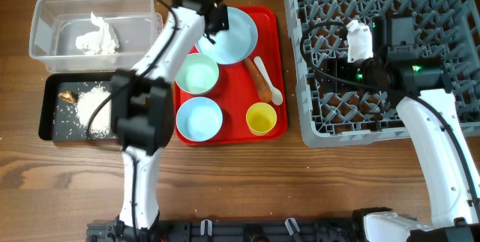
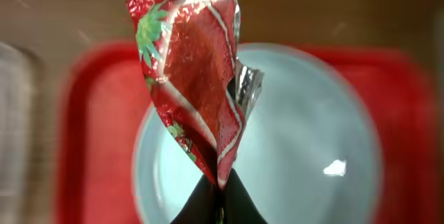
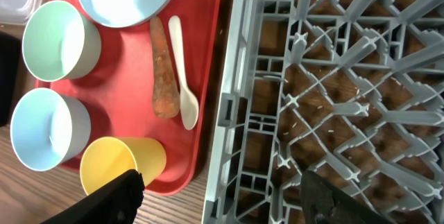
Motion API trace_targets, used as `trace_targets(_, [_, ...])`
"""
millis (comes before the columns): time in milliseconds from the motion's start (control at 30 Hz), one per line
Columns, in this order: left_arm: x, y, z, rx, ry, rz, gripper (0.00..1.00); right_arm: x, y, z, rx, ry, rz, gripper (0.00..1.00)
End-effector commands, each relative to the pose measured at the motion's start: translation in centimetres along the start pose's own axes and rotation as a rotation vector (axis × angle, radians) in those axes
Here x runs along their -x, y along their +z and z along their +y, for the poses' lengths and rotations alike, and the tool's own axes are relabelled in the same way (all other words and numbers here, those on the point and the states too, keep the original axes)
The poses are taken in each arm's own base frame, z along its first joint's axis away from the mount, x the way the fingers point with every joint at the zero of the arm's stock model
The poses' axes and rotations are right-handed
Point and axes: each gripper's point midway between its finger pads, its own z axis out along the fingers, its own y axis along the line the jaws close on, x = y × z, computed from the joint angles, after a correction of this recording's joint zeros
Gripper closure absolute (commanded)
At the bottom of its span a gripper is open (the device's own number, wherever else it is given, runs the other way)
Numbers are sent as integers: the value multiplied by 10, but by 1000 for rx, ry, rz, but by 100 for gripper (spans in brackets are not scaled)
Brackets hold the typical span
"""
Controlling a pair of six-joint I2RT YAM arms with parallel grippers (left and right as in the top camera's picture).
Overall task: Sort waste into correct bins and load items into the dishwasher rack
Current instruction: 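Carry the wrapper to the clear bin and release it, then grasp the carrot on the red tray with the left gripper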
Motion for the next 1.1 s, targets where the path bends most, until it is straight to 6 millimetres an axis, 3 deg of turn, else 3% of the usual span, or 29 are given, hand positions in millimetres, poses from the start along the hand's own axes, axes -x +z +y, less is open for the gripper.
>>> trace_targets(0, [64,-112,33,-24,-79,-209,96,5,-3,-3,-17,0,-12,25])
trace_targets(33, [70,-126,60,29,-113,-232,96,5,-3,-3,-17,-1,-13,25])
trace_targets(100, [67,-127,106,120,-168,-204,96,5,-3,-3,-17,-1,-13,25])
trace_targets(167, [54,-111,158,208,-232,-126,96,5,-3,-2,-17,-1,-13,25])
trace_targets(267, [42,-77,207,273,-301,-61,87,4,-3,-2,-13,5,-11,25])
trace_targets(300, [34,-59,224,295,-322,-25,67,5,-3,-1,-10,7,-13,25])
trace_targets(333, [25,-43,234,307,-333,11,19,5,-3,-1,-10,7,-14,25])
trace_targets(367, [18,-34,239,316,-338,35,2,5,-3,-1,-10,7,-14,25])
trace_targets(467, [18,-34,238,315,-337,35,0,5,-3,-1,-10,7,-13,25])
trace_targets(533, [17,-33,231,276,-333,48,0,5,-3,-1,-10,7,-13,25])
trace_targets(600, [23,-40,211,193,-255,45,1,5,-3,-1,-10,7,-13,25])
trace_targets(667, [35,-63,188,157,-170,1,1,5,-3,-1,-10,6,-13,25])
trace_targets(767, [46,-96,135,97,-9,-57,0,5,-3,-1,-10,7,-13,25])
trace_targets(800, [33,-101,94,48,58,-29,0,5,-3,-1,-10,7,-13,25])
trace_targets(867, [12,-100,60,-7,113,33,0,5,-3,-1,-10,22,-14,25])
trace_targets(1067, [-40,-108,-16,-106,245,156,0,6,-3,-1,-9,24,-19,25])
